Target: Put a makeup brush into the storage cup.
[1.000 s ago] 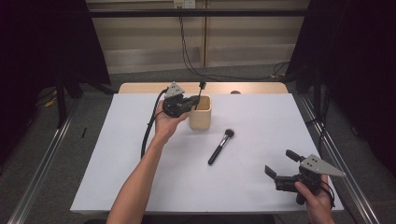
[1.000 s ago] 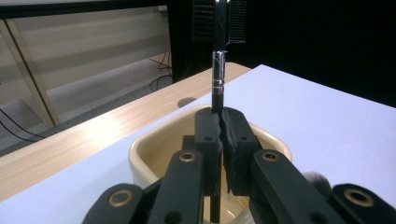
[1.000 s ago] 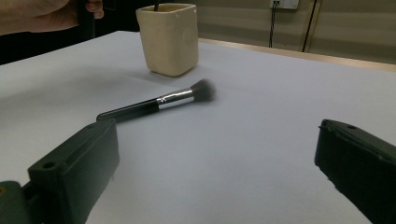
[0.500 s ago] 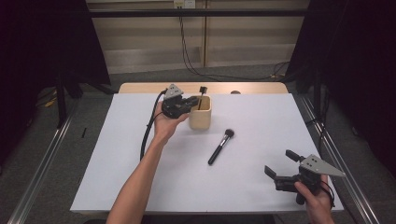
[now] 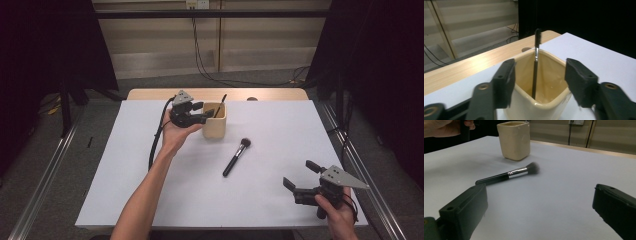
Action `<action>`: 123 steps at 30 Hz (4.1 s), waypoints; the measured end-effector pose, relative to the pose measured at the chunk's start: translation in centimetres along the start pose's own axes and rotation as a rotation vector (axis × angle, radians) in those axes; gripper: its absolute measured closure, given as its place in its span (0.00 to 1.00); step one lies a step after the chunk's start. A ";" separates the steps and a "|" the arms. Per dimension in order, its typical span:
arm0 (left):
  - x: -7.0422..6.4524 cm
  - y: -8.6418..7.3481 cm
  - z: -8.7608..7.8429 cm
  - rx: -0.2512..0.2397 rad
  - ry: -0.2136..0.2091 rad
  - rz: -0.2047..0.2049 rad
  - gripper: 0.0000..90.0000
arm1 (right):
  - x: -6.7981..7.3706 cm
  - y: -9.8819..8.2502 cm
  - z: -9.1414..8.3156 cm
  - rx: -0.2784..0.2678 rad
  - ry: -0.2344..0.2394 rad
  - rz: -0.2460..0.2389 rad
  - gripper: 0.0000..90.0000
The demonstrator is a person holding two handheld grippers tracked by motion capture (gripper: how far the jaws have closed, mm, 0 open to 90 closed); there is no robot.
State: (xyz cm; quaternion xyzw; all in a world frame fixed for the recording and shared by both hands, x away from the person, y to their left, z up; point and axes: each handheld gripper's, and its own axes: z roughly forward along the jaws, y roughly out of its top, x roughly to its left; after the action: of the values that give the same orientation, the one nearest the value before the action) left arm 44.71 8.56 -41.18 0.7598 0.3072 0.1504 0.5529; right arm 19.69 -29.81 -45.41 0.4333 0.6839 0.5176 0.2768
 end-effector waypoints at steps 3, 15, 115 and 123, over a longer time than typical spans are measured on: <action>0.0 0.2 -0.4 0.008 0.024 -0.020 0.22 | 0.0 0.0 0.0 -0.001 -0.002 -0.002 0.00; -0.2 -0.4 -2.3 -0.005 0.042 -0.030 0.03 | -0.1 0.0 0.1 -0.002 -0.002 0.005 0.00; -4.8 -11.9 -22.9 -0.065 0.221 -0.021 0.04 | -0.2 0.0 -0.5 -0.016 -0.042 0.017 0.00; -5.1 -12.0 -22.3 -0.041 0.208 0.040 0.04 | 0.0 0.0 -0.3 -0.011 -0.042 0.015 0.00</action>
State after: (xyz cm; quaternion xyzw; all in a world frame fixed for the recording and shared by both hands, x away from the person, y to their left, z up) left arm 24.51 24.35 -44.12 0.7344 0.3446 0.2458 0.5306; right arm 19.43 -29.92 -45.32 0.4477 0.6717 0.5142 0.2898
